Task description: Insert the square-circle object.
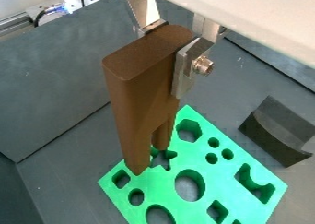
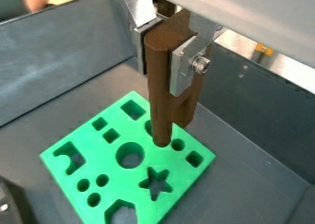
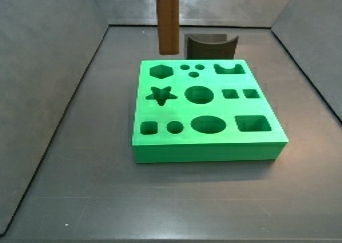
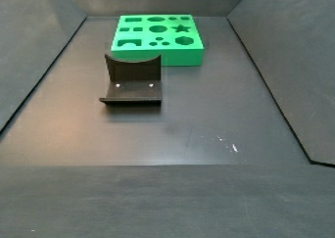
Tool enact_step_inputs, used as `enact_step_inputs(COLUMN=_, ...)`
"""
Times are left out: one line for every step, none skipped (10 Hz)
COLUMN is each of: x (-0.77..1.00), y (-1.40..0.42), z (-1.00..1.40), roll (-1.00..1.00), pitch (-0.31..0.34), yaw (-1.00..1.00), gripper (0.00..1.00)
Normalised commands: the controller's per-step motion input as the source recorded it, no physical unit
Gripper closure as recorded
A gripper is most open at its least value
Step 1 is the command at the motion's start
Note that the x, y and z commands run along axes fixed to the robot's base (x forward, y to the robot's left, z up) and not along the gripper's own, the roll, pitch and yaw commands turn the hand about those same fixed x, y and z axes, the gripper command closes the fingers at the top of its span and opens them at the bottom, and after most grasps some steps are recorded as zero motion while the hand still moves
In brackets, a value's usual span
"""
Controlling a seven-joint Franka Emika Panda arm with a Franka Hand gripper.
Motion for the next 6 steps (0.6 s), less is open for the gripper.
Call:
enact_step_inputs(x=-0.10, y=-0.69, z=-0.83, roll=0.10, pitch=-0.197, yaw=-0.61, gripper=1.00)
enact_step_inputs(x=-0.10, y=-0.68, z=-0.78, roll=0.08, pitch=-0.193, yaw=-0.62, gripper=1.00)
enact_step_inputs(x=-0.05, y=-0.50, z=-0.67, roll=0.05, pitch=-0.154, yaw=-0.77, gripper=1.00)
enact_step_inputs(x=-0.03, y=-0.39, z=-0.63, roll=0.04, pitch=-0.131, yaw=-0.85, gripper=1.00)
enact_step_inputs(x=0.00, y=-0.29, z=-0.58, roll=0.02, pitch=-0.107, yaw=-0.91, gripper=1.00)
enact_step_inputs(x=0.00, y=-0.19, z=-0.46, roll=0.00, pitch=-0.044, yaw=-0.98, gripper=1.00)
